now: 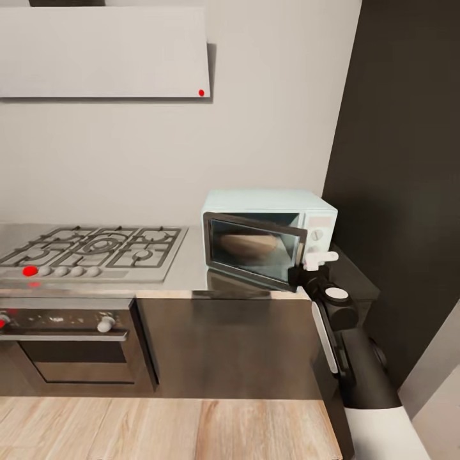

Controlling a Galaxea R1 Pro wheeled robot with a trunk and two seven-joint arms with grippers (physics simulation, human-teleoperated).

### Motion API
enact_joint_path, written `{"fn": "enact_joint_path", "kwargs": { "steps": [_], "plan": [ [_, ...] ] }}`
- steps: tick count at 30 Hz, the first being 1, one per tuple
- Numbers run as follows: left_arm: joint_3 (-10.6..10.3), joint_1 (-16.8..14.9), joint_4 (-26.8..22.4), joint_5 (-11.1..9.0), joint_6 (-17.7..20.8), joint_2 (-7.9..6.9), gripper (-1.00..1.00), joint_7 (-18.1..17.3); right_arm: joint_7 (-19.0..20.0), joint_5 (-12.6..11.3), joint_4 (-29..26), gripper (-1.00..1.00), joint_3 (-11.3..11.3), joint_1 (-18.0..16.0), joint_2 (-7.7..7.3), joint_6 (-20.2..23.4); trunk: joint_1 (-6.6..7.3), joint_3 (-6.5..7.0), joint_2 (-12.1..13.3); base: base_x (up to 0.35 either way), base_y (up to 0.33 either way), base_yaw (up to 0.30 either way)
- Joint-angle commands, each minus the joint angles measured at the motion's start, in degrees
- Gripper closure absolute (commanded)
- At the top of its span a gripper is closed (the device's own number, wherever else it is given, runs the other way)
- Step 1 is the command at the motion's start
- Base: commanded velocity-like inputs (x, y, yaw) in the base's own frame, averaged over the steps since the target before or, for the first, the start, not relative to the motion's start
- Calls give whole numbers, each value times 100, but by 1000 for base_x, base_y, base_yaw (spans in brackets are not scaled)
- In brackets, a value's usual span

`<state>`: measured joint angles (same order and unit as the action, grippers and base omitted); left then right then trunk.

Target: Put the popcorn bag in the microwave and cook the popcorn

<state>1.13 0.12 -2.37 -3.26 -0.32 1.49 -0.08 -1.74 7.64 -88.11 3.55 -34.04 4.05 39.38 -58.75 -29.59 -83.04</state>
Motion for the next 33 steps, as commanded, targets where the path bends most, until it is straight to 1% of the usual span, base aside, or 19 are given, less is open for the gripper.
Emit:
{"fn": "enact_joint_path", "kwargs": {
  "steps": [1, 4, 5, 6, 10, 12, 15, 20, 24, 25, 28, 33],
  "plan": [
    [10, 4, -9, -34, -3, 1, -100, -1, -2, 247, -66, 100, -619, -6, 0, 44, 3, -5, -4, -125, 0, 0],
    [10, 4, -9, -34, -3, 1, -100, -1, 0, 247, -66, 100, -618, -6, 0, 44, 3, -5, -4, -31, 0, 0],
    [18, 2, -16, -34, -3, 1, -100, -1, 10, 59, -37, 100, -1, -6, 7, 33, 2, -5, -5, 0, 0, 0],
    [18, 3, -17, -34, -3, 1, -100, -1, 8, 16, -44, 100, 28, -6, 8, 32, 2, -5, -5, 0, 0, 0],
    [19, 4, -17, -34, -3, 3, -100, -1, 5, 45, -41, 100, 87, -6, 8, 58, 2, -5, -5, 0, 0, 0],
    [19, 5, -17, -34, -3, 7, -100, -1, -12, 121, -36, 100, 107, -6, 8, 65, 2, -5, -5, 0, 0, 0],
    [19, 5, -17, -34, -3, 9, -100, -1, -20, 137, -36, 100, 122, -6, 7, 86, 2, -5, -5, 0, 0, 0],
    [19, 3, -10, -34, -3, 14, -100, -1, -11, 136, -124, 100, 138, -6, 0, 247, 2, -5, -5, 0, 0, 0],
    [19, 5, -10, -34, -3, 18, -100, -1, -11, 146, -137, 100, 127, -6, 0, 255, 2, -5, -5, 0, 0, 0],
    [19, 5, -11, -34, -3, 18, -100, -1, -11, 128, -139, -100, 117, -6, 0, 255, 2, -5, -5, 0, 0, 0],
    [19, 4, -10, -34, -3, 11, -100, -1, -11, 35, -180, -100, 89, -6, 0, 253, 2, -5, -5, 0, 0, 0],
    [19, 1, -10, -34, -3, 10, -100, -1, 19, 28, -180, -100, 95, -6, 0, 263, 2, -5, -5, 0, 0, 0]
  ]
}}
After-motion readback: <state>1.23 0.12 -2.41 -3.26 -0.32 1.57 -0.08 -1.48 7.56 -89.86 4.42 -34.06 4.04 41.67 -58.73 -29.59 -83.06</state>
